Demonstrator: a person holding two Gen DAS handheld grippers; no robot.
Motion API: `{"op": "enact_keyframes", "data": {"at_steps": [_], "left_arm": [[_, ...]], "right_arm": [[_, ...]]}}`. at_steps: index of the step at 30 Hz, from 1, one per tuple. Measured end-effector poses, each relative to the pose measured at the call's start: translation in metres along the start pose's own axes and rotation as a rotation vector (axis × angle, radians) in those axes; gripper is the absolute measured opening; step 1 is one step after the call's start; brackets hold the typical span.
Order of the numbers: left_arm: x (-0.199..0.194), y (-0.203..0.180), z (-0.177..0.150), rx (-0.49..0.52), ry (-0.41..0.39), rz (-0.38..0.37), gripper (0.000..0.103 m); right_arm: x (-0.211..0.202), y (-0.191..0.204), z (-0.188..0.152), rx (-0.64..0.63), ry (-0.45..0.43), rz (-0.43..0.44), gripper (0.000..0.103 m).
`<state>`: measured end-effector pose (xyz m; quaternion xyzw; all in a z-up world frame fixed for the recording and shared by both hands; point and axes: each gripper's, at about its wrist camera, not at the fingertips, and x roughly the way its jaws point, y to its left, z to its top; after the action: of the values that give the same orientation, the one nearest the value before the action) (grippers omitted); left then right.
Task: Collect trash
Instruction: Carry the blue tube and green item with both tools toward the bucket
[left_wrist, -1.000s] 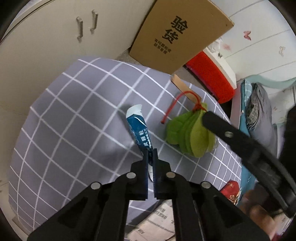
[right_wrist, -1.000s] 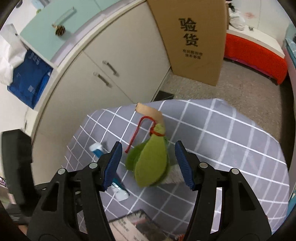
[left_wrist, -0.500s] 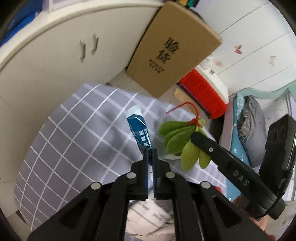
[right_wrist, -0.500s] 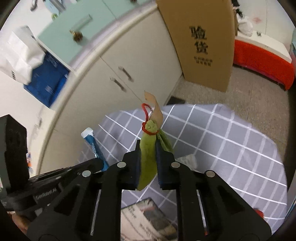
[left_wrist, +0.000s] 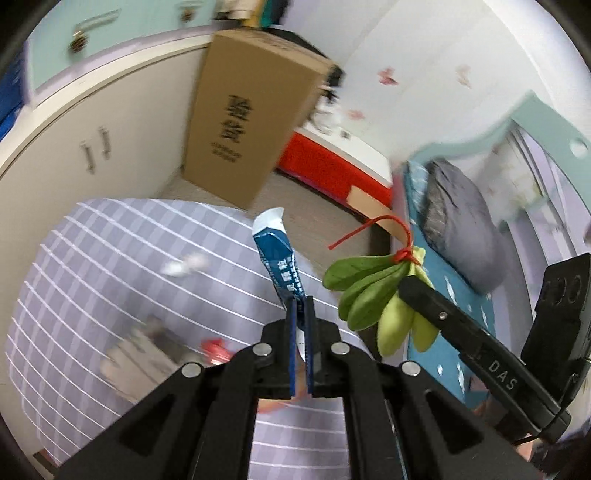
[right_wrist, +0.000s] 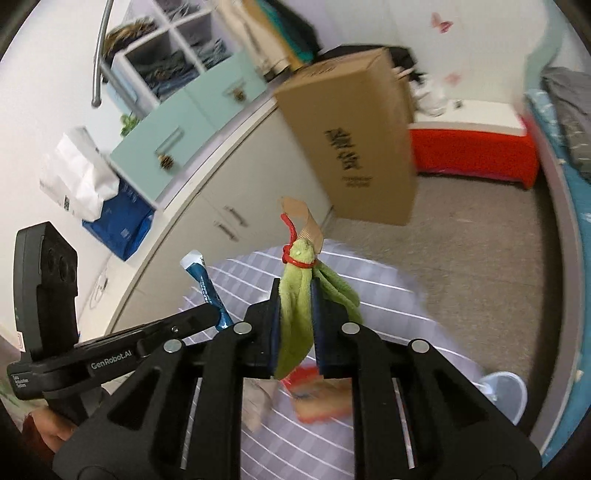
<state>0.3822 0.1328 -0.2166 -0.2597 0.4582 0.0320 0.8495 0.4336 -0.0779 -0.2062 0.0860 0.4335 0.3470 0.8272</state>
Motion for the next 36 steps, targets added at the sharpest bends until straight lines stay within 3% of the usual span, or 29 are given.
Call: {"op": "enact_keyframes", "data": {"at_steps": [7, 15, 22, 28, 29, 30, 31, 32, 36], "left_arm": [[0.011, -0.127, -0.045, 0.179, 0.024, -0.096, 0.003], [0.044, -0.237, -0.097, 0.352, 0.102, -0.148, 0.003], [0.074, -0.29, -0.133, 0.468, 0.181, -0.145, 0.003], [0.088, -0.312, -0.147, 0.525, 0.218, -0.133, 0.003], [0.091, -0.315, -0.148, 0.538, 0.223, -0.127, 0.003], [0.093, -0.319, -0.149, 0.547, 0.225, -0.119, 0.003], [0.096, -0.321, -0.15, 0.556, 0.229, -0.112, 0.003], [0.1, -0.324, -0.151, 0.565, 0.236, -0.107, 0.003], [0.106, -0.333, -0.158, 0.604, 0.255, -0.092, 0.003]], "right_arm": [[-0.11, -0.085, -0.036, 0.083, -0.073, -0.12, 0.015], [-0.189, -0.166, -0.082, 0.188, -0.096, -0.234, 0.015], [-0.221, -0.21, -0.107, 0.244, -0.099, -0.283, 0.015], [-0.23, -0.236, -0.118, 0.281, -0.095, -0.307, 0.018], [-0.231, -0.239, -0.121, 0.291, -0.092, -0.311, 0.026], [-0.228, -0.244, -0.122, 0.306, -0.092, -0.319, 0.044], [-0.227, -0.248, -0.124, 0.317, -0.087, -0.33, 0.054], [-0.226, -0.25, -0.124, 0.321, -0.088, -0.336, 0.058], [-0.228, -0.259, -0.128, 0.347, -0.093, -0.328, 0.058]]}}
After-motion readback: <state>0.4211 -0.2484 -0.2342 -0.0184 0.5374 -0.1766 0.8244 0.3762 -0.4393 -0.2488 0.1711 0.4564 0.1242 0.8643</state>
